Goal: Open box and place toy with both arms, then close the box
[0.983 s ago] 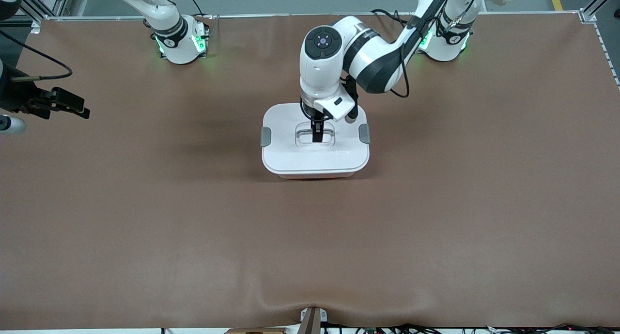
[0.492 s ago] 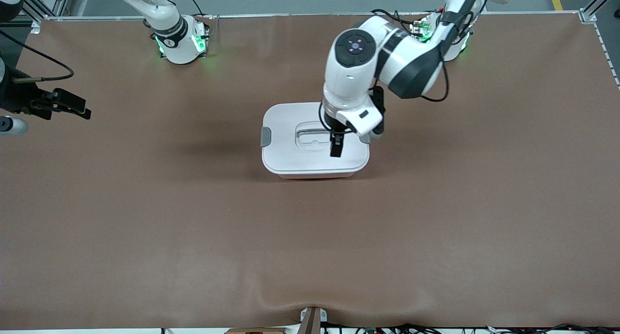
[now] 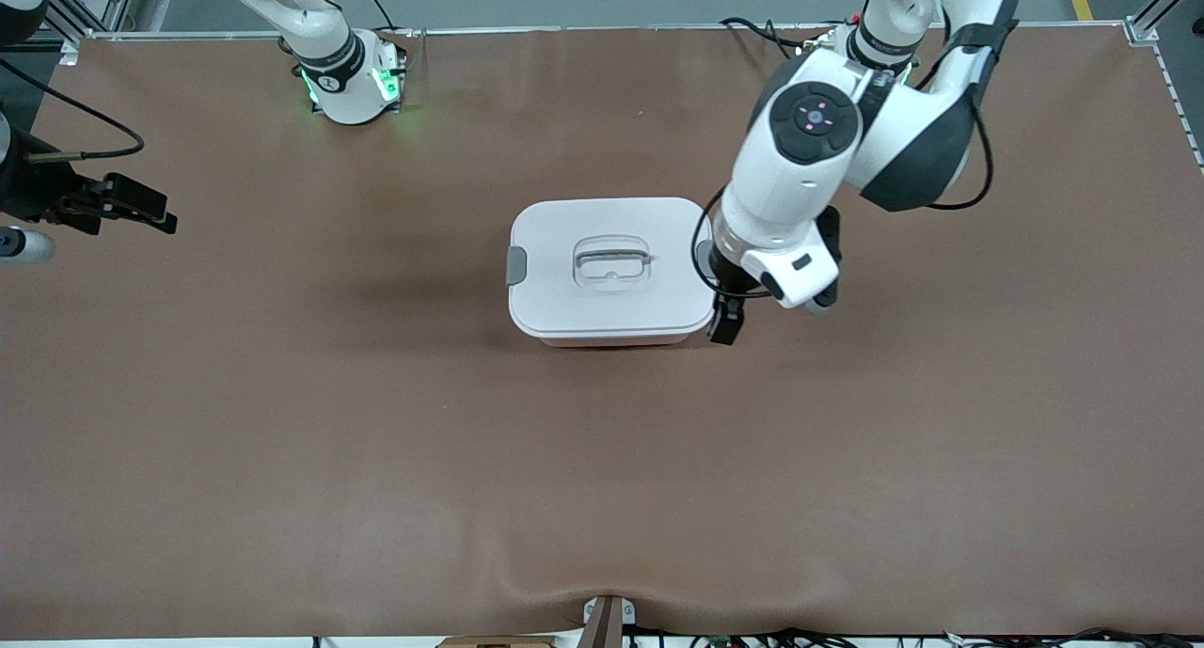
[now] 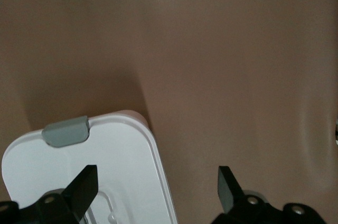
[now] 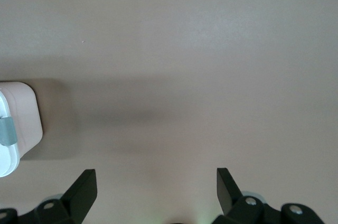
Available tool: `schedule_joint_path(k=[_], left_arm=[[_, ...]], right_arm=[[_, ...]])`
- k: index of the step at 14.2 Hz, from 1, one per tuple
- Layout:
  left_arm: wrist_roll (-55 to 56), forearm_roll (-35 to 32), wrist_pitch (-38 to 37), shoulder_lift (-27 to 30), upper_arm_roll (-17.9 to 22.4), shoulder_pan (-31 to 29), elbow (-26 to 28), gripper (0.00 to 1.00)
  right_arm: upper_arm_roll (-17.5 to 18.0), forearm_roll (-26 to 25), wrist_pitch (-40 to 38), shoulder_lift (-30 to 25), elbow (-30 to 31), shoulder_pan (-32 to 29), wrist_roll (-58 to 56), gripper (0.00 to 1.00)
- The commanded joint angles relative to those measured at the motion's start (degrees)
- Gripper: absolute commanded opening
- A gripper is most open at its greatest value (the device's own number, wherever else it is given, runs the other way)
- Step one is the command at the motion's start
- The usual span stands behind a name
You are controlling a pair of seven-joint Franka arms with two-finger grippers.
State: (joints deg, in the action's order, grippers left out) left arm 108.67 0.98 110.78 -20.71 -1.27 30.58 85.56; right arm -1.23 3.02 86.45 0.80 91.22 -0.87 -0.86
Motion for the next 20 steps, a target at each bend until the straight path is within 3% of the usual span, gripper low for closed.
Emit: schedule_joint_path(k=[1,7,10,14,20], left_arm=[[-6.6,-0.5,-2.2,0.9,-0.5,-3.4,-0.1,1.00],[-19.4,-0.6,-3.1,1.3,-0.1,-8.7,-0.1,1.00],[-26.2,-0.5,-3.1,1.7,-1.1,-14.4,-0.1,1.00],[-35.9,-0.4,-3.1,2.1,-7.9,-25.5,-0.4,1.00],[-55.0,-0.4,-3.1,4.1,-7.7,-31.2,-2.0,1.00]], right_arm=[[0.1,0.8,0.6,-0.5,0.6,-0.2,-0.1,1.00],[0.2,0.8,0.6,-0.5,0.6,-0.2,-0.1,1.00],[0.2,0.8,0.6,-0.5,0.6,-0.2,-0.1,1.00],[0.2,0.8,0.5,-0.4,0.6,-0.2,-0.1,1.00],[0.1,0.8,0.6,-0.2,1.0,-0.1,-0.1,1.00]])
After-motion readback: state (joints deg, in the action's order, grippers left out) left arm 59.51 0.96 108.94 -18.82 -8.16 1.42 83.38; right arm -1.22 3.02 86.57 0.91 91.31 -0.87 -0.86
